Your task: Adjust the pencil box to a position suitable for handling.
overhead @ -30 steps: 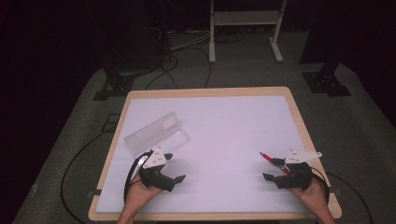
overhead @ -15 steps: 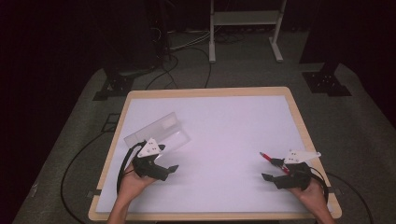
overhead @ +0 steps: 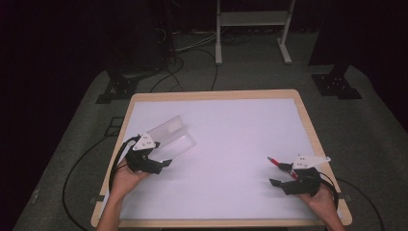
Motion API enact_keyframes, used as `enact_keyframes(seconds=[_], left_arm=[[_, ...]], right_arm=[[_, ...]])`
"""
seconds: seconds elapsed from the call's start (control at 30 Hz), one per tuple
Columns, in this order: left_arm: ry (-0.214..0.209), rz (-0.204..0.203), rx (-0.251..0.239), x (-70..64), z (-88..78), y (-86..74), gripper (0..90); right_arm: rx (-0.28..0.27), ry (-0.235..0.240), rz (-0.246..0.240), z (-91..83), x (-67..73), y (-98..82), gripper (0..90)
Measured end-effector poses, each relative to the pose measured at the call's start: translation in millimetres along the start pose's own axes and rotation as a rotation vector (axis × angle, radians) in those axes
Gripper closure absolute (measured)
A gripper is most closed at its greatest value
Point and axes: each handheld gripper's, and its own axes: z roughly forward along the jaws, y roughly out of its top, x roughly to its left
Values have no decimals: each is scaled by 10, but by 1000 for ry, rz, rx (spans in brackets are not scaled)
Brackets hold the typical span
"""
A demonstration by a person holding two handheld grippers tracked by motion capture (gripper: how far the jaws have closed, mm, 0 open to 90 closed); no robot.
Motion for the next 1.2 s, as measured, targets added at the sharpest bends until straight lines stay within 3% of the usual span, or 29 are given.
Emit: enact_keyframes(seconds=[0.27,0.43,0.77,1.2], left_arm=[[0,-6,25,72,48,-53,252],[-11,12,51,95,95,-64,307],[-62,32,122,149,261,-118,541],[-119,16,179,195,385,-177,712]], right_arm=[[2,2,-3,5,10,7,275],[3,5,-7,8,19,14,279],[-2,6,-16,10,24,24,281],[-7,9,-18,0,34,34,285]])
